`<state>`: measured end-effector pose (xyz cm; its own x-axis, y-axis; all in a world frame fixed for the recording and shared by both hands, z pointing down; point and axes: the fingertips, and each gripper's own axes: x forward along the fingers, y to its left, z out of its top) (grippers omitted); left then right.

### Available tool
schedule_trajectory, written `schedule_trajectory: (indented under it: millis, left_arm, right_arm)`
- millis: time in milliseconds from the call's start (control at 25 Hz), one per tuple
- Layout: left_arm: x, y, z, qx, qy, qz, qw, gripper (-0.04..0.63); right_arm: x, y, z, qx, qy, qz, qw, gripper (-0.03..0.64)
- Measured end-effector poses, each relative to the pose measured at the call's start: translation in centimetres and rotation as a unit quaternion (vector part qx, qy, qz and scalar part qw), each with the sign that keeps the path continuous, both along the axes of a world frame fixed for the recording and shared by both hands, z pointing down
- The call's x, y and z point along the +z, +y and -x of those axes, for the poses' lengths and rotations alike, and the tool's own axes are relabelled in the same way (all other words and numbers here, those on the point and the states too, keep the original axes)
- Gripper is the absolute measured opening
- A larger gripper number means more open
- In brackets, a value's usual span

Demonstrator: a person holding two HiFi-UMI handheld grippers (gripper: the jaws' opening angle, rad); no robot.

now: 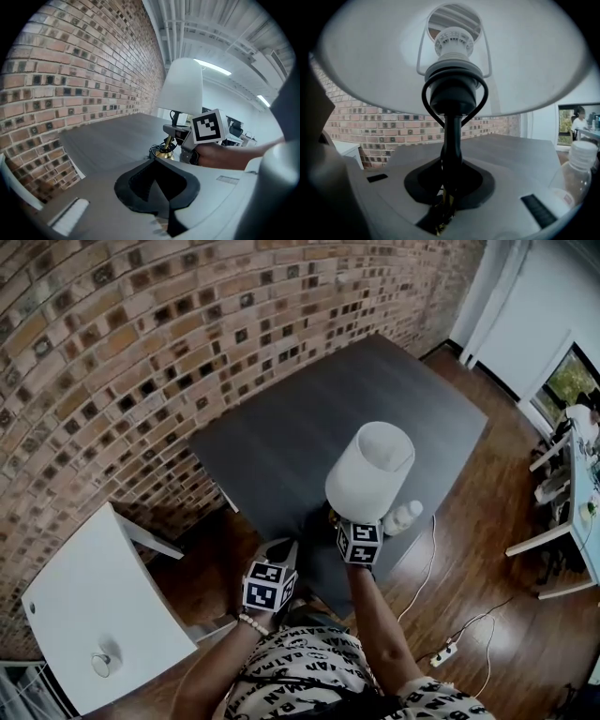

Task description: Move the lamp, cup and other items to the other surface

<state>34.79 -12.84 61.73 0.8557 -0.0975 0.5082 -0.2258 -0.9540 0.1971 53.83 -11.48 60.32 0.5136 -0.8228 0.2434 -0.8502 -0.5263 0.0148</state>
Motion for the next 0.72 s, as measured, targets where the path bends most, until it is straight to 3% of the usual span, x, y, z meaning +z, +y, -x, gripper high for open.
schedule_trajectory:
  millis: [320,520,720]
  left_arm:
    - [-2.0,-2.2,5.5,-0.085,0.023,0.011,0.9961,0.002]
    - [-2.6,-3.9,13.7,-0.164,0.028,0.019,0.9859,0.002]
    - [-2.5,-4.5,23.8,-0.248,0.024,0.021,0.9681,0.002]
  right_arm:
    - [-4.8,-5.4,7.4,-0.108,0.01,-0.01,0.994,0.057]
    - [-6.2,-9.2,15.9,-0.181,0.014,-0.011,0.983,0.057]
    - [-6.5,-12.9,26.6,-0.264,0.005,-0.013,0.964,0.057]
